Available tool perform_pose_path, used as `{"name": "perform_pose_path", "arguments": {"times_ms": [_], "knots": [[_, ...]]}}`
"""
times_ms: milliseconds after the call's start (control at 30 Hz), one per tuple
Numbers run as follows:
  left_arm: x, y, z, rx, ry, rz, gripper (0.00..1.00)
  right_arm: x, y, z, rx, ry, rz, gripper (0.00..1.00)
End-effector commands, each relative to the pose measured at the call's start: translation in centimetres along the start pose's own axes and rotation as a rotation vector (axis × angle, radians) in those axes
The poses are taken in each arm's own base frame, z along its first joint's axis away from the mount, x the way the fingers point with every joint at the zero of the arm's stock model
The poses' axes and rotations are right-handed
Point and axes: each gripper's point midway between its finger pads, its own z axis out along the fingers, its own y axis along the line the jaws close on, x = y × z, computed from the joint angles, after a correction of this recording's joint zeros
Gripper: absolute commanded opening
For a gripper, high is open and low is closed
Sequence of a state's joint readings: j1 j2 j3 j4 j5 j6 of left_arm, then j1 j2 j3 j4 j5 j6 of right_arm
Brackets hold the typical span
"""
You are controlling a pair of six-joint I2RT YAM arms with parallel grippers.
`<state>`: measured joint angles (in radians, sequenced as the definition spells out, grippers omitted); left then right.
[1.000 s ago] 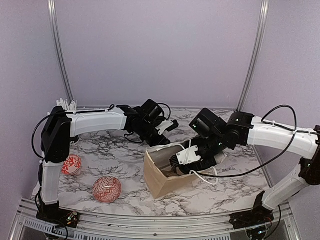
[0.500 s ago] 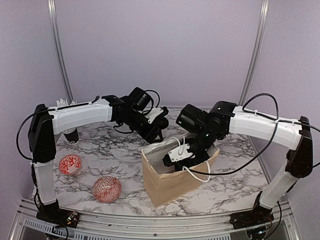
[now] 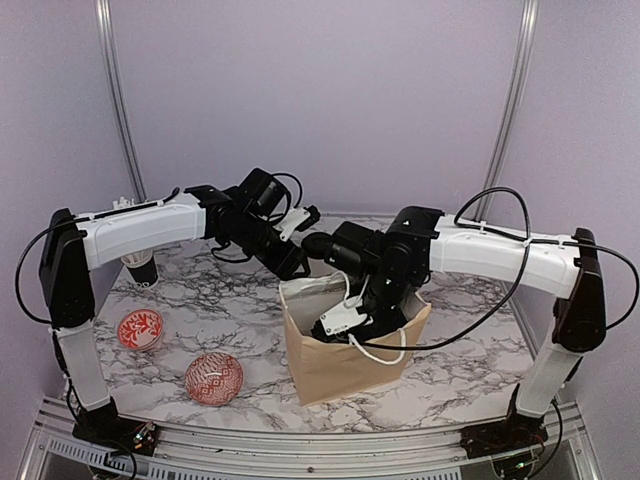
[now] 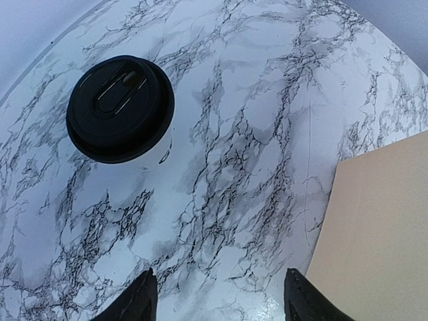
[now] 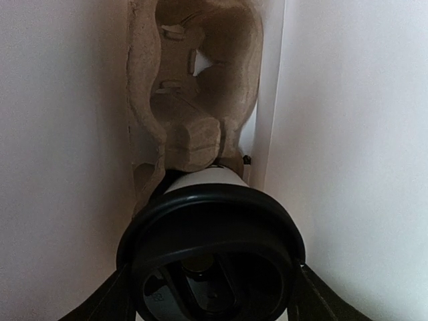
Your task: Pack the takeout coffee
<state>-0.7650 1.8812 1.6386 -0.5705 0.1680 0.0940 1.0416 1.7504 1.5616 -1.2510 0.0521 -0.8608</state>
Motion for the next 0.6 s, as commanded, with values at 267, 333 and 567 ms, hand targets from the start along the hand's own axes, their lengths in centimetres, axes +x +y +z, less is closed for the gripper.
{"name": "perform_pose_path", "arguments": {"times_ms": [267, 333, 567], "knots": [[0.4, 0.4, -2.6, -0.041, -0.006, 0.011, 0.68, 2.1, 1.4, -1.4, -0.070, 0.034, -0.031, 0.83], [0.3, 0.4, -2.8, -0.041, -0.006, 0.016, 0.69, 1.7, 1.1, -2.6, -0.048, -0.008, -0.034, 0.89], [-0.9, -0.4, -4.3, -0.010, -0.034, 0.037, 0.70, 1.4, 1.4, -4.7, -0.030, -0.097, -0.026, 0.99]]}}
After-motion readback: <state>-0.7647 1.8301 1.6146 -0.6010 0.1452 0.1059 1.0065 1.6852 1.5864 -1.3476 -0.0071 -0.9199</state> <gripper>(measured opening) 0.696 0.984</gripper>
